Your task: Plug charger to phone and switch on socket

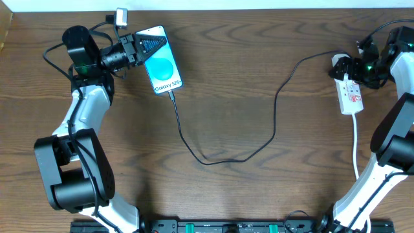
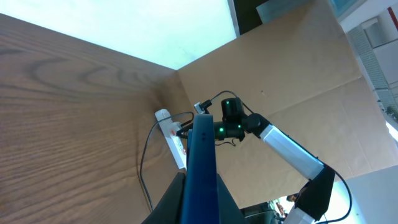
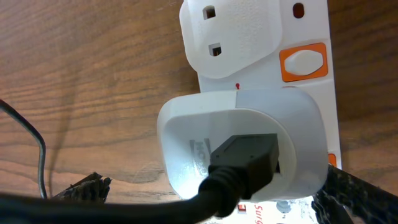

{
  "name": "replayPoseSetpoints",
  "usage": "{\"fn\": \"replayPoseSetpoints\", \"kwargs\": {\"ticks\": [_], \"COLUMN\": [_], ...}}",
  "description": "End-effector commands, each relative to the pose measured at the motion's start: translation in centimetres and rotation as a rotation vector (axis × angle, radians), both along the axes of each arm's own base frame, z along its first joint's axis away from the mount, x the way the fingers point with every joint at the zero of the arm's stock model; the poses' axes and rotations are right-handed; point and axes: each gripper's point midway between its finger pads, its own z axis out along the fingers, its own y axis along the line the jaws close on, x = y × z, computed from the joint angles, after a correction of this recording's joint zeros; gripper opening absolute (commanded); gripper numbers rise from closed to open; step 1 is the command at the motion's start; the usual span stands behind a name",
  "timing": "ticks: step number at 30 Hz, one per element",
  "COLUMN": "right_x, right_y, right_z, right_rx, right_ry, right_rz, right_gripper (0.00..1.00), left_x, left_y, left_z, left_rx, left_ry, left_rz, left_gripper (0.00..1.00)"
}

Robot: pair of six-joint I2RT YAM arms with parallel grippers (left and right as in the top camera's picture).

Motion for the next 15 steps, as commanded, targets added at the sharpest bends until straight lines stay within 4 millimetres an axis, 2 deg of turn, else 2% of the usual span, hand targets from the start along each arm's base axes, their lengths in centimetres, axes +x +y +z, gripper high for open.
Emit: {"fn": "replayPoseSetpoints", "kwargs": {"ticks": [1,5,15], "right_x": [-0.2,-0.6,-0.6], "right_y": [2.5,2.7,3.6], "right_z": [-0.7,-1.3,-0.9], "right_rx": [0.118,0.125,0.166], "right_ry": [0.008,0.019,0.014], "right_rz": [0.01,0.011,0.023], "right_gripper": [0.99,0.99,0.99], "left_x": [-0.4,-0.4,-0.4], "left_y": [-0.2,-0.3,-0.3], "left_z": [0.9,0.9,0.9], "left_rx": [0.01,0.01,0.01], "left_ry": [-0.041,-0.041,-0.041], "left_rz": [-0.015,-0.016,-0.016], "left_gripper": [0.08,0.07,0.07]}}
